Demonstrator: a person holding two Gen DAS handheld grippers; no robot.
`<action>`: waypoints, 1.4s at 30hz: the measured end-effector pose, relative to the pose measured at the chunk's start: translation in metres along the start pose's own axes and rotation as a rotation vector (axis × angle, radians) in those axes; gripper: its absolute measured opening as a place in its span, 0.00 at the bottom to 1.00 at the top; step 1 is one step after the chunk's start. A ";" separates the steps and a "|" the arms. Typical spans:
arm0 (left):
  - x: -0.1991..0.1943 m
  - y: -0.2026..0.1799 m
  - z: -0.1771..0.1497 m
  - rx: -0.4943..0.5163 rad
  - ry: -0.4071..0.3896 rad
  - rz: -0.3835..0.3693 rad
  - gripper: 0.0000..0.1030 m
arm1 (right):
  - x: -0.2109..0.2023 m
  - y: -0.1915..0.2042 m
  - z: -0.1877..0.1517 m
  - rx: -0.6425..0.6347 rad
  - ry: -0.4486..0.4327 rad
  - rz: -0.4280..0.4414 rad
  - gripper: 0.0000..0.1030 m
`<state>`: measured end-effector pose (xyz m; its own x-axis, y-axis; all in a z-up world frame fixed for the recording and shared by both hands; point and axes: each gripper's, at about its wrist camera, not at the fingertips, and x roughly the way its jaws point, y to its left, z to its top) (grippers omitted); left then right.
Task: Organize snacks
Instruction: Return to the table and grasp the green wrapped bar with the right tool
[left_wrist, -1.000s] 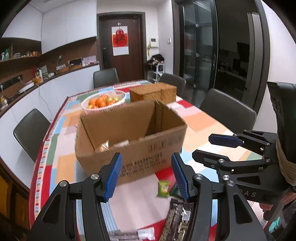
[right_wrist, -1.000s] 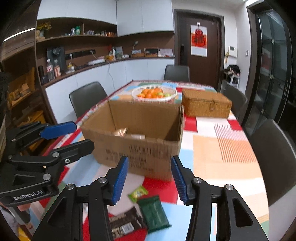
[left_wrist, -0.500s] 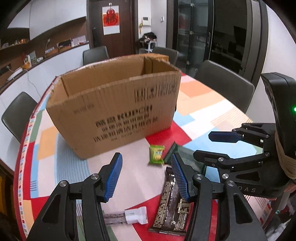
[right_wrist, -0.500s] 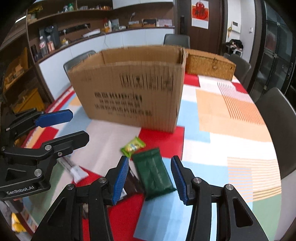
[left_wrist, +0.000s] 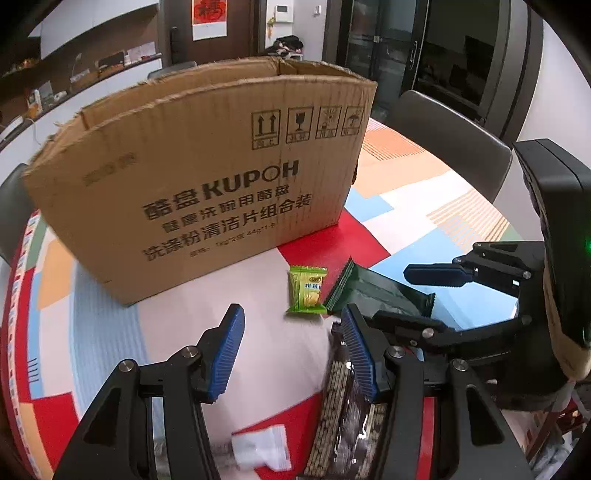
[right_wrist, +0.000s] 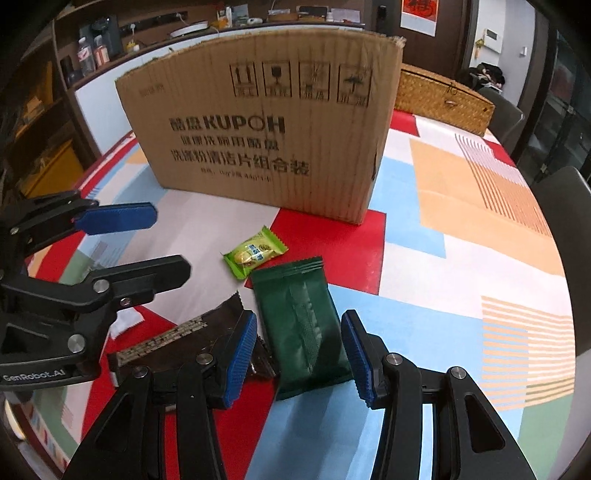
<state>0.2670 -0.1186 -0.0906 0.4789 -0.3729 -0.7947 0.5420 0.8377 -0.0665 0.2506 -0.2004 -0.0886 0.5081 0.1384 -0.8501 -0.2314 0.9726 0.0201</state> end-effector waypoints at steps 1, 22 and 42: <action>0.004 0.000 0.002 -0.001 0.007 -0.001 0.52 | 0.002 -0.001 0.000 0.001 0.005 -0.002 0.47; 0.050 -0.001 0.018 -0.018 0.089 -0.005 0.39 | 0.020 -0.022 0.008 0.066 0.014 -0.021 0.47; 0.027 -0.005 0.010 -0.018 0.059 0.012 0.19 | 0.014 -0.023 0.007 0.116 -0.010 -0.030 0.44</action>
<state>0.2843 -0.1368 -0.1052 0.4434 -0.3391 -0.8297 0.5235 0.8493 -0.0674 0.2692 -0.2195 -0.0973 0.5214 0.1097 -0.8462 -0.1185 0.9914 0.0555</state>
